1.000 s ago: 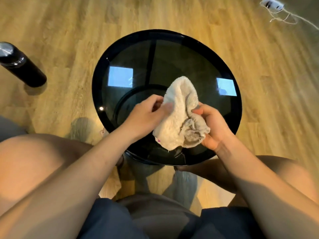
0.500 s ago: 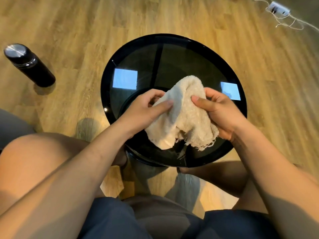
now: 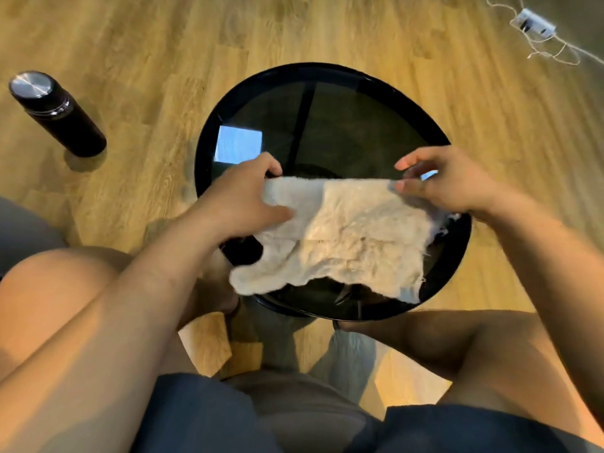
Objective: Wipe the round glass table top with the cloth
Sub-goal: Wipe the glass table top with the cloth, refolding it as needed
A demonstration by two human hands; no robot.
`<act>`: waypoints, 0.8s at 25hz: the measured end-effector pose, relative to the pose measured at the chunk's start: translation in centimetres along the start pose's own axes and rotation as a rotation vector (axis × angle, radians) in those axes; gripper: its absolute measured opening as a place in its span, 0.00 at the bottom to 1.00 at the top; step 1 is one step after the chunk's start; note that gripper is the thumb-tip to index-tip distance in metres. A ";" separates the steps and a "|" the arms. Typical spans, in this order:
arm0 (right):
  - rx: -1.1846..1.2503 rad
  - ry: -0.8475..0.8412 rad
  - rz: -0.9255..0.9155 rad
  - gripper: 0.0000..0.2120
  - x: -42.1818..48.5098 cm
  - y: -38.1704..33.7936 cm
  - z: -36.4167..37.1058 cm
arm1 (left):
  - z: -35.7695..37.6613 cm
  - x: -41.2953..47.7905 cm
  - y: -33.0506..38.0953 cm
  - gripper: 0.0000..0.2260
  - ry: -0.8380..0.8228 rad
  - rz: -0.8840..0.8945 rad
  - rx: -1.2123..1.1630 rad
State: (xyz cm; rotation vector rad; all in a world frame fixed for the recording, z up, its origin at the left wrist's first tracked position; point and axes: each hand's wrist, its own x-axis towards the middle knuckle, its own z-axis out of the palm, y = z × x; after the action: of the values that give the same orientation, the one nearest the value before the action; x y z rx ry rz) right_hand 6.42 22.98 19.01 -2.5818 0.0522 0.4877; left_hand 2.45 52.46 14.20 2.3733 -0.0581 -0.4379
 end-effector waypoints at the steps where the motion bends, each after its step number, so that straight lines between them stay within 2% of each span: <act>1: -0.151 0.134 -0.022 0.17 -0.1 0.6 1.6 | 1.0 -0.1 0.1 0.24 0.111 0.006 0.245; 2: -0.209 0.218 -0.067 0.18 -0.8 0.9 3.6 | 2.3 -0.5 0.3 0.25 0.186 0.048 0.362; 3: -0.215 0.233 -0.109 0.19 -2.1 1.2 6.2 | 3.9 -1.0 0.6 0.26 0.186 0.104 0.397; 6: -0.407 0.094 -0.100 0.29 -6.2 2.4 13.9 | 9.6 -2.9 0.8 0.31 -0.058 0.183 0.516; 7: -0.470 0.105 -0.093 0.30 -6.6 3.1 15.3 | 11.0 -3.1 0.5 0.33 -0.074 0.182 0.577; 13: -0.536 0.085 -0.037 0.29 -0.5 3.1 14.6 | 10.7 1.6 -0.9 0.29 0.049 0.257 0.592; 20: -0.530 0.105 -0.150 0.31 4.2 2.1 13.4 | 9.4 6.8 -0.2 0.31 0.018 0.260 0.693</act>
State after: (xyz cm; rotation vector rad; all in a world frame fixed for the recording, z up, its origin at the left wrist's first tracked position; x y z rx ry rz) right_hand 5.67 27.92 5.76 -3.0960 -0.2682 0.3420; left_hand 5.76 45.40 5.54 2.9854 -0.5880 -0.2969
